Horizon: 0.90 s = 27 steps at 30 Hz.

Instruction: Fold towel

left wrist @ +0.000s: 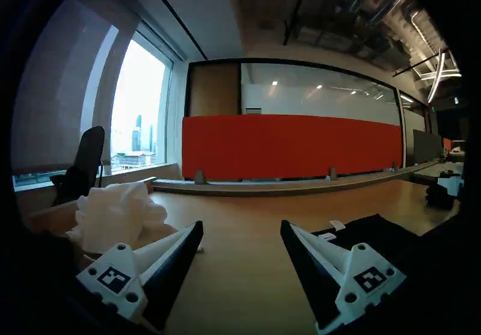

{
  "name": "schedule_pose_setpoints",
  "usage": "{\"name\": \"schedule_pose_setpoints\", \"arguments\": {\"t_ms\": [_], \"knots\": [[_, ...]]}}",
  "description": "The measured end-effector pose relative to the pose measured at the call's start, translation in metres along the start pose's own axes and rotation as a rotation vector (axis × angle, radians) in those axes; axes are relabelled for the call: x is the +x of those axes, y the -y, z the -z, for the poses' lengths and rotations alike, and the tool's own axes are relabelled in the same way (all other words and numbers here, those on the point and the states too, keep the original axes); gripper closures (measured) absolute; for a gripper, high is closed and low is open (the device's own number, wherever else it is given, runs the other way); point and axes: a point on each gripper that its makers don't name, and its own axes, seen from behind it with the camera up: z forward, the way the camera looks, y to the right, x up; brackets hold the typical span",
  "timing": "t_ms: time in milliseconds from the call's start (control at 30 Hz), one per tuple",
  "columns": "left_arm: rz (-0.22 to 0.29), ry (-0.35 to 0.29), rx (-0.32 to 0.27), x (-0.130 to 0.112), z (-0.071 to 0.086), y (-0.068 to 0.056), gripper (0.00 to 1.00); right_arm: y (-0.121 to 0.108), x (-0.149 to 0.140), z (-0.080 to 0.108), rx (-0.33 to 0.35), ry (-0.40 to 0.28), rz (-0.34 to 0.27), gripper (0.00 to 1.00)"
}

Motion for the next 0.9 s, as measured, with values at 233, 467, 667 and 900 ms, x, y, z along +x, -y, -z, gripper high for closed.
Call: {"name": "schedule_pose_setpoints", "arguments": {"t_ms": [233,467,667,900], "knots": [[-0.009,-0.004,0.001,0.021,0.001,0.001,0.05,0.001,0.036,0.008,-0.014,-0.014,-0.005,0.00],[-0.009,-0.007,-0.011,0.075,0.000,-0.005,0.05,0.002,0.092,0.016,-0.025,-0.012,0.016,0.00],[-0.008,-0.005,-0.024,0.131,-0.003,-0.010,0.05,0.009,0.143,0.025,-0.019,0.002,0.022,0.00],[-0.020,-0.005,-0.059,0.184,-0.003,-0.023,0.05,0.017,0.191,0.033,-0.016,0.016,0.018,0.00]]}}
